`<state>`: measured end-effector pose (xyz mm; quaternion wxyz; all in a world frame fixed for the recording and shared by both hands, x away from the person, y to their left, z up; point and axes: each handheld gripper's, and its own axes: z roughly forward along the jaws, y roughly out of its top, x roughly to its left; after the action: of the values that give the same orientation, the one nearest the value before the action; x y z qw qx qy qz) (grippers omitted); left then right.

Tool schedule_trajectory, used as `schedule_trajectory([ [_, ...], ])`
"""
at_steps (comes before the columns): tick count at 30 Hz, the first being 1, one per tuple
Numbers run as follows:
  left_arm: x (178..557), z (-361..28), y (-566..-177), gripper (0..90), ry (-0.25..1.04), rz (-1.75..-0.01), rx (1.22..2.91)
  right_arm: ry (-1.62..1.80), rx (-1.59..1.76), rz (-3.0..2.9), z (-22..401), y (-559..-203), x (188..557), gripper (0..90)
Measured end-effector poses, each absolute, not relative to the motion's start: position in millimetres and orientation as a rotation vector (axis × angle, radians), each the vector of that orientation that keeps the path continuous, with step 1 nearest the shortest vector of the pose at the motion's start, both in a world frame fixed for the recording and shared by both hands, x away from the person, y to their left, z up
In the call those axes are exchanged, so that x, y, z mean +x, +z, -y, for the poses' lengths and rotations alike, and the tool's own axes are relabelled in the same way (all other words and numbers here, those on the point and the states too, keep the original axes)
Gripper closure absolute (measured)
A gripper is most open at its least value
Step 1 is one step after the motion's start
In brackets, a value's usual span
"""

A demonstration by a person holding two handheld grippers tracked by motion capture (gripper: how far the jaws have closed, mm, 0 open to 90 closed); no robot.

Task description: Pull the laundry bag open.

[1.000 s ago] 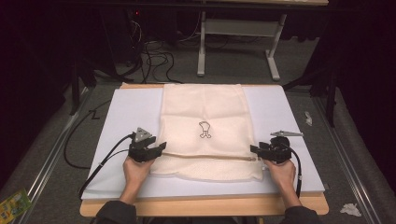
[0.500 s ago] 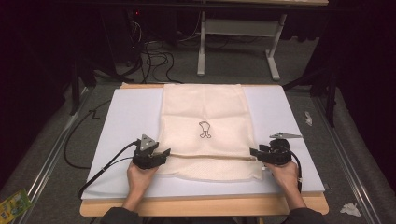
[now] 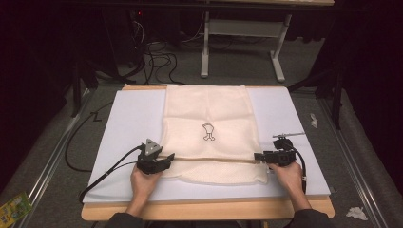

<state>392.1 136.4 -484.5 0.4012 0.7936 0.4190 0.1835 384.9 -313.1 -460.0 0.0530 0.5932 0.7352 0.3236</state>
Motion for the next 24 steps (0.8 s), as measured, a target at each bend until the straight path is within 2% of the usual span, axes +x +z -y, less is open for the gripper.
schedule_trajectory([
  [9, 394.7, -135.3, -485.7, 39.9, 0.451, -1.084, 2.020, 0.980, 1.820, -2.297, 300.0, -458.6, 394.2, 50.2],
  [15, 394.8, -132.9, -486.1, 42.5, 0.480, -1.098, 2.037, 0.996, 1.811, -2.350, 299.5, -458.2, 392.7, 53.0],
  [19, 394.9, -132.0, -486.4, 43.2, 0.487, -1.099, 2.038, 1.019, 1.826, -2.365, 304.1, -459.0, 390.3, 57.0],
  [24, 394.8, -131.3, -486.5, 43.4, 0.494, -1.099, 2.042, 0.972, 1.780, -2.376, 300.5, -459.1, 391.2, 66.2],
])
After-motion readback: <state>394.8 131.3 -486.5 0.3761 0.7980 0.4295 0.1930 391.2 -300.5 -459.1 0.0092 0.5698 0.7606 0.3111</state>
